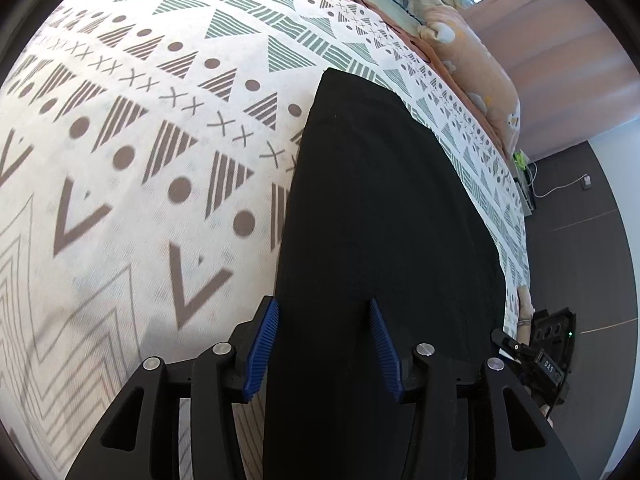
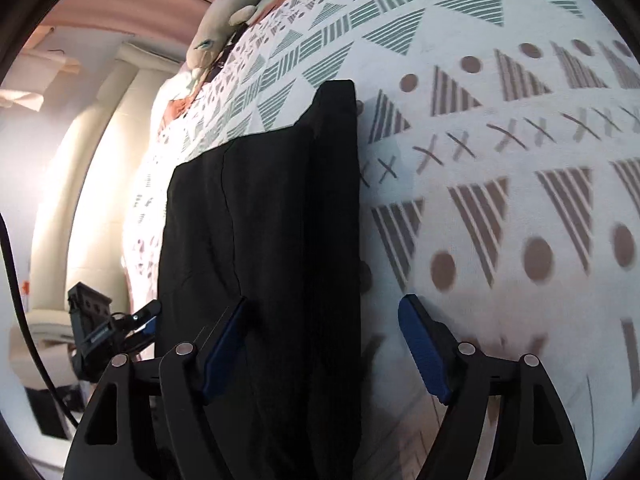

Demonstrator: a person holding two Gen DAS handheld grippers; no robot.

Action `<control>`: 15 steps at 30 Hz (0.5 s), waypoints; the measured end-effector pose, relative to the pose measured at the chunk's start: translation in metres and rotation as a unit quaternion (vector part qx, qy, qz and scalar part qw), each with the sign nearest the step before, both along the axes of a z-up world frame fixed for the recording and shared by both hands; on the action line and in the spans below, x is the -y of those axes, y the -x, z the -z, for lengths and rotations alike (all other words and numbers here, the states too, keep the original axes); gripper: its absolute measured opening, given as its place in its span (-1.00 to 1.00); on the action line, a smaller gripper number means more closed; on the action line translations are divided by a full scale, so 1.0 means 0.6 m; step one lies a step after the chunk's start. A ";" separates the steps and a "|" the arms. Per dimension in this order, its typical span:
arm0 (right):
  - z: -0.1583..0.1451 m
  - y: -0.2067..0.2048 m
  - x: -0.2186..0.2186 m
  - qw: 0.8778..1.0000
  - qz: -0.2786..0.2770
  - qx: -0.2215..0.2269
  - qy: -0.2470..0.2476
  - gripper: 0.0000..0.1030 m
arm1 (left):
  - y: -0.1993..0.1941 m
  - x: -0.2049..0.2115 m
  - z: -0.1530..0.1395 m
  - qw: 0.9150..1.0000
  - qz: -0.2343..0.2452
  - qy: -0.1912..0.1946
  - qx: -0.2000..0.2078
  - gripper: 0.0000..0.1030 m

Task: Fold large clothes
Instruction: 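Lift the folded black jacket off the bed with both grippers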

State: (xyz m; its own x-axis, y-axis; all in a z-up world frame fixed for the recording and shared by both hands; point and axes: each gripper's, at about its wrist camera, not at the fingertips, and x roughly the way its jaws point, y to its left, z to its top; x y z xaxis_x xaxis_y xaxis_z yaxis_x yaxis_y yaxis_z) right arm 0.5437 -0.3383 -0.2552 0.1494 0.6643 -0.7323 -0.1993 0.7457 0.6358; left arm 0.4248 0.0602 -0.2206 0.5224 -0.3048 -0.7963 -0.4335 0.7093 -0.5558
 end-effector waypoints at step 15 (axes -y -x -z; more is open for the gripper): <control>0.040 -0.064 -0.084 0.987 -0.092 -0.061 -0.118 0.47 | -0.087 -0.009 0.016 0.999 0.006 -0.038 -0.013 0.13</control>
State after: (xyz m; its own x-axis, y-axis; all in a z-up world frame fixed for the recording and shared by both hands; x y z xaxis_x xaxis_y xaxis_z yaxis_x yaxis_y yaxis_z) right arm 0.5820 -0.2877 -0.2791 -0.0703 0.8266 -0.5583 -0.2291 0.5314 0.8156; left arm 0.4768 0.0658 -0.2303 0.4977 -0.2482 -0.8311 -0.4389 0.7544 -0.4881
